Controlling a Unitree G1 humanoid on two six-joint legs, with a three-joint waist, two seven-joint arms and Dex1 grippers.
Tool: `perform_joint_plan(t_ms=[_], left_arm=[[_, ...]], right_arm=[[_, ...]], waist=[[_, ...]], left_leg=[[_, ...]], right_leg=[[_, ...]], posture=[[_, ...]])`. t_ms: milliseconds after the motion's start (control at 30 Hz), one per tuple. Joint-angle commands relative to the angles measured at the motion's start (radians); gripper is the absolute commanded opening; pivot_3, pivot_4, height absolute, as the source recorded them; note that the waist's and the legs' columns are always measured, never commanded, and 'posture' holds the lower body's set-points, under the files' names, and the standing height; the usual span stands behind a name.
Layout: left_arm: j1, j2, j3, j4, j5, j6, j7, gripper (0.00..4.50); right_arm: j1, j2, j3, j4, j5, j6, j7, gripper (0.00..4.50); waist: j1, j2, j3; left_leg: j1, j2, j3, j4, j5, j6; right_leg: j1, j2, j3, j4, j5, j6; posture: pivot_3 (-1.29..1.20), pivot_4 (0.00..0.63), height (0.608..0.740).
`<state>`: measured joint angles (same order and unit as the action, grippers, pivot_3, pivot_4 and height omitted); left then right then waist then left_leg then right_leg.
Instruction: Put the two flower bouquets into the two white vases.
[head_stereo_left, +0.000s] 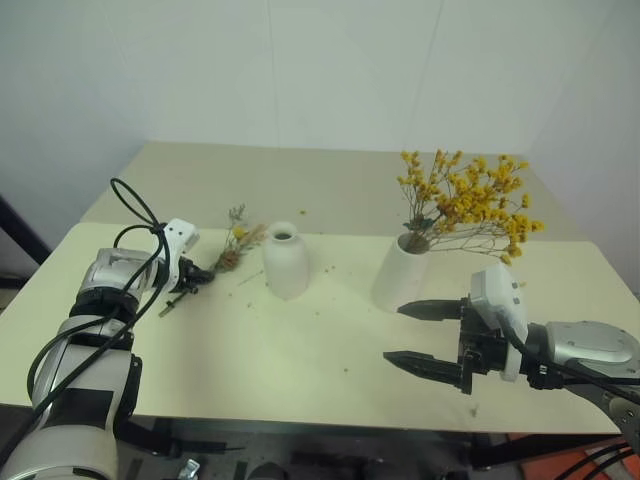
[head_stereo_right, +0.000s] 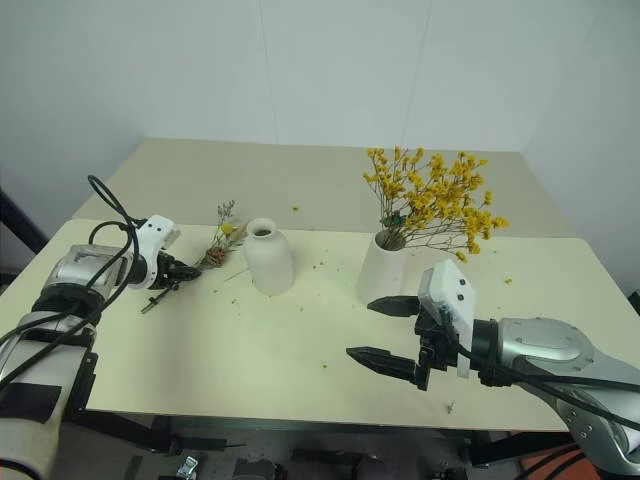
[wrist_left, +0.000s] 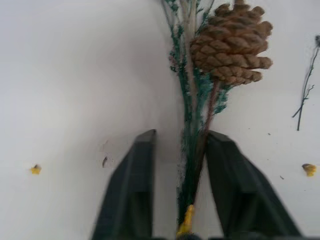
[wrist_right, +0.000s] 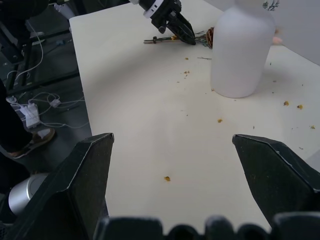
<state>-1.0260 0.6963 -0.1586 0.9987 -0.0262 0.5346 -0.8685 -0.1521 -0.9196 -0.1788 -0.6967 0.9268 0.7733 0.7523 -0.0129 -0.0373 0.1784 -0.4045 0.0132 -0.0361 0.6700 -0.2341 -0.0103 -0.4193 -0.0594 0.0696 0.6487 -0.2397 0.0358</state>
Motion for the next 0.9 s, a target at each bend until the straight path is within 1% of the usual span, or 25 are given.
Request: perform_joint_plan(t_ms=[33,67,200,300,367,433,500,600,700,767,867,900], left_arm=[[0.007,-0.021,-0.027,0.063,0.057,-0.002,-0.001,0.21],[0.006,-0.022,-0.023,0.067,0.061,-0.005,-0.003,0.02],[0.004,-0.019,-0.005,0.065,0.074,-0.01,0.012,0.02],[-0.007,-0.017,0.057,0.062,0.057,-0.021,0.12,0.02],[-0.006,-0.01,0.126,0.028,0.017,-0.048,0.172,0.02],[0.006,0.006,0.193,-0.054,-0.03,-0.057,0.172,0.02],[0.025,0.021,0.258,-0.172,-0.094,-0.022,0.127,0.02],[0.057,0.013,0.341,-0.352,-0.186,0.014,0.11,0.02],[0.096,-0.038,0.429,-0.508,-0.261,-0.071,0.15,0.02],[0.093,-0.063,0.476,-0.581,-0.317,-0.082,0.154,0.02],[0.084,-0.122,0.547,-0.623,-0.377,-0.259,0.153,0.02],[0.07,-0.135,0.563,-0.618,-0.397,-0.284,0.152,0.02]], right_arm=[[-0.014,-0.009,-0.025,-0.019,0.008,0.004,-0.01,4.5],[-0.014,-0.008,-0.025,-0.019,0.008,0.004,-0.012,4.5],[-0.012,-0.007,-0.025,-0.022,0.011,0.003,-0.019,4.5],[-0.012,-0.005,-0.024,-0.023,0.01,0.002,-0.023,4.5],[-0.011,-0.004,-0.024,-0.024,0.009,0.0,-0.024,4.5],[-0.009,-0.003,-0.023,-0.025,0.005,-0.004,-0.026,4.5],[-0.01,-0.003,-0.022,-0.024,-0.001,-0.01,-0.024,4.5],[-0.011,0.002,-0.018,-0.02,-0.018,-0.032,-0.012,4.5],[-0.013,0.016,-0.012,-0.016,-0.045,-0.059,-0.002,4.5],[-0.011,0.027,-0.006,-0.017,-0.068,-0.076,0.0,4.5],[-0.003,0.045,0.0,-0.022,-0.095,-0.094,-0.002,4.5],[0.003,0.051,0.0,-0.026,-0.104,-0.1,-0.005,4.5]], waist=[[0.0,0.0,-0.003],[0.0,0.0,-0.004],[-0.002,0.0,-0.005],[-0.003,0.0,-0.004],[-0.006,0.0,-0.004],[-0.009,-0.001,-0.004],[-0.008,-0.002,-0.003],[-0.004,-0.002,-0.003],[0.002,-0.002,-0.003],[0.005,-0.003,-0.003],[0.004,-0.003,-0.003],[0.002,-0.002,-0.003]], left_leg=[[0.0,0.0,0.0,0.0,0.0,0.0],[0.001,0.0,0.0,0.0,0.0,0.0],[0.006,0.0,0.0,0.0,0.0,0.0],[0.009,0.0,0.0,0.0,0.0,0.0],[0.01,0.001,0.0,0.0,0.0,0.0],[0.01,0.001,-0.001,0.0,0.0,0.0],[0.007,0.001,-0.001,0.0,0.0,0.0],[-0.004,0.001,-0.002,0.003,0.0,0.0],[-0.006,0.001,-0.003,0.005,0.0,0.0],[-0.005,0.0,-0.003,0.006,0.0,0.0],[-0.005,0.0,-0.003,0.008,0.0,0.0],[-0.004,0.0,-0.003,0.008,0.0,0.0]], right_leg=[[0.0,0.0,0.0,0.0,0.0,0.0],[0.001,0.0,0.0,0.0,0.0,0.0],[0.006,0.0,0.0,0.0,0.0,0.0],[0.01,0.0,0.0,0.0,-0.001,0.001],[0.011,0.001,0.0,0.0,-0.001,0.002],[0.011,0.001,0.0,-0.001,-0.001,0.001],[0.008,0.001,0.0,-0.001,0.0,0.001],[-0.003,0.0,-0.001,0.001,0.001,0.0],[-0.003,0.0,-0.001,0.001,0.001,0.0],[-0.002,-0.001,-0.001,0.001,0.001,0.001],[-0.001,-0.001,-0.001,0.001,0.003,0.001],[-0.001,-0.001,-0.001,0.0,0.003,0.001]], posture=[[0.0,0.15,0.74],[0.0,0.15,0.74],[0.0,0.15,0.74],[0.0,0.15,0.74],[0.0,0.15,0.74],[0.0,0.15,0.74],[0.0,0.15,0.74],[0.0,0.15,0.74],[0.0,0.15,0.74],[0.0,0.15,0.74],[0.0,0.15,0.74],[0.0,0.15,0.74]])
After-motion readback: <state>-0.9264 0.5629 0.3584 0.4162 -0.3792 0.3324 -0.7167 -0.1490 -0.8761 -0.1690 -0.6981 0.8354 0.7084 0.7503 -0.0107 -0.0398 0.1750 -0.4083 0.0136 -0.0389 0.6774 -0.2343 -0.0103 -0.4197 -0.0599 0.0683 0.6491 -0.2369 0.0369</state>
